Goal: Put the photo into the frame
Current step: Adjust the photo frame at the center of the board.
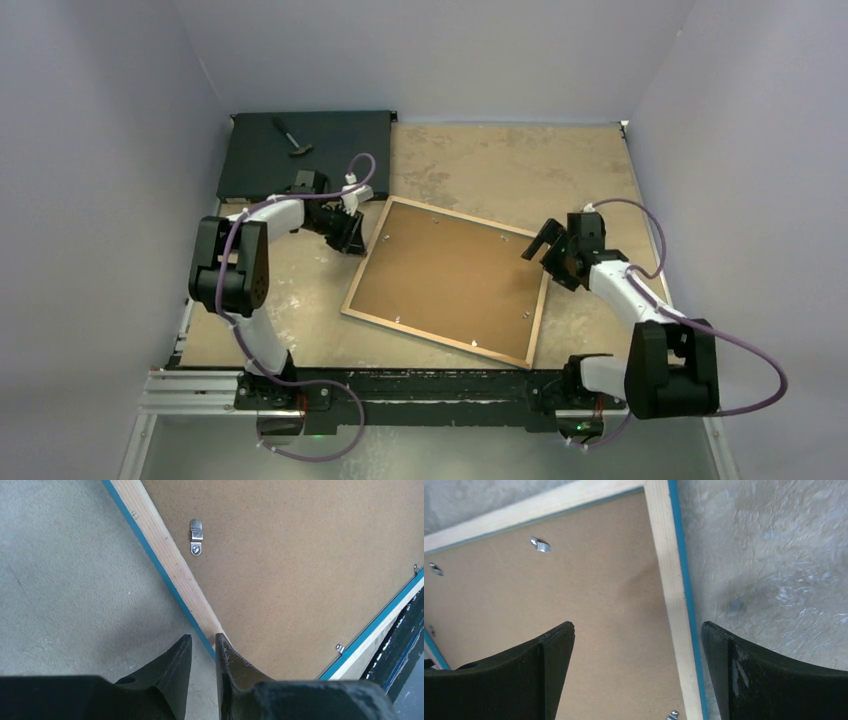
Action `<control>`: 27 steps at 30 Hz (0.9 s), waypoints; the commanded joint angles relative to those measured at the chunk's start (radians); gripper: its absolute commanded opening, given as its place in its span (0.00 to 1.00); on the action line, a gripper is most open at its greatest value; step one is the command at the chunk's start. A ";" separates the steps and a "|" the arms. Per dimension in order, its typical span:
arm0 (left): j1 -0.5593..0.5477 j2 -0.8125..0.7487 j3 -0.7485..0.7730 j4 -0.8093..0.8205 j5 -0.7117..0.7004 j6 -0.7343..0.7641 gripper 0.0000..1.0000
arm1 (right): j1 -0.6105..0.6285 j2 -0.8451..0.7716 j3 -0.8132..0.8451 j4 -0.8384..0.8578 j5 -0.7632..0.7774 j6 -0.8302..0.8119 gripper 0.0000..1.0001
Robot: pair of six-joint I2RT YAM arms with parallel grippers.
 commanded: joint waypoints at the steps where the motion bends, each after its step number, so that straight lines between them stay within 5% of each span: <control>1: 0.004 0.026 -0.012 0.010 0.044 0.037 0.21 | 0.000 0.047 -0.047 0.097 -0.087 0.015 0.99; 16: -0.002 0.065 -0.023 -0.108 0.105 0.168 0.14 | 0.002 0.321 0.261 0.188 -0.204 -0.016 0.99; 27: -0.142 0.028 -0.102 -0.196 0.114 0.270 0.12 | -0.016 0.260 0.172 0.122 -0.047 0.005 0.99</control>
